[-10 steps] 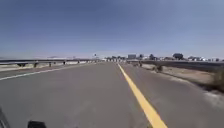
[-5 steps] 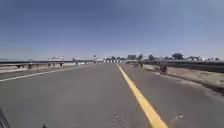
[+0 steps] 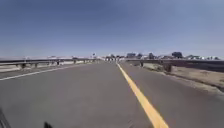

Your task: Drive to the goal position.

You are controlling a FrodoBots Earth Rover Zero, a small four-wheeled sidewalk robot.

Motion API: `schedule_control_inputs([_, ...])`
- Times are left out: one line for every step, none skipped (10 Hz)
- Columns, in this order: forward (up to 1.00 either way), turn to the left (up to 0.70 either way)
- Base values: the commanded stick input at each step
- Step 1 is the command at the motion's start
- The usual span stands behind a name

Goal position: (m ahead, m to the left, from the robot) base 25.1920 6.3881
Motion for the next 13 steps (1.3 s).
schedule_control_inputs([1.00, 0.00])
schedule_control_inputs([1.00, 0.00])
schedule_control_inputs([1.00, 0.00])
schedule_control_inputs([1.00, 0.00])
schedule_control_inputs([1.00, 0.00])
schedule_control_inputs([1.00, 0.00])
schedule_control_inputs([1.00, 0.00])
schedule_control_inputs([1.00, 0.00])
schedule_control_inputs([1.00, 0.00])
schedule_control_inputs([1.00, 0.00])
schedule_control_inputs([1.00, 0.00])
schedule_control_inputs([1.00, 0.00])
schedule_control_inputs([1.00, 0.00])
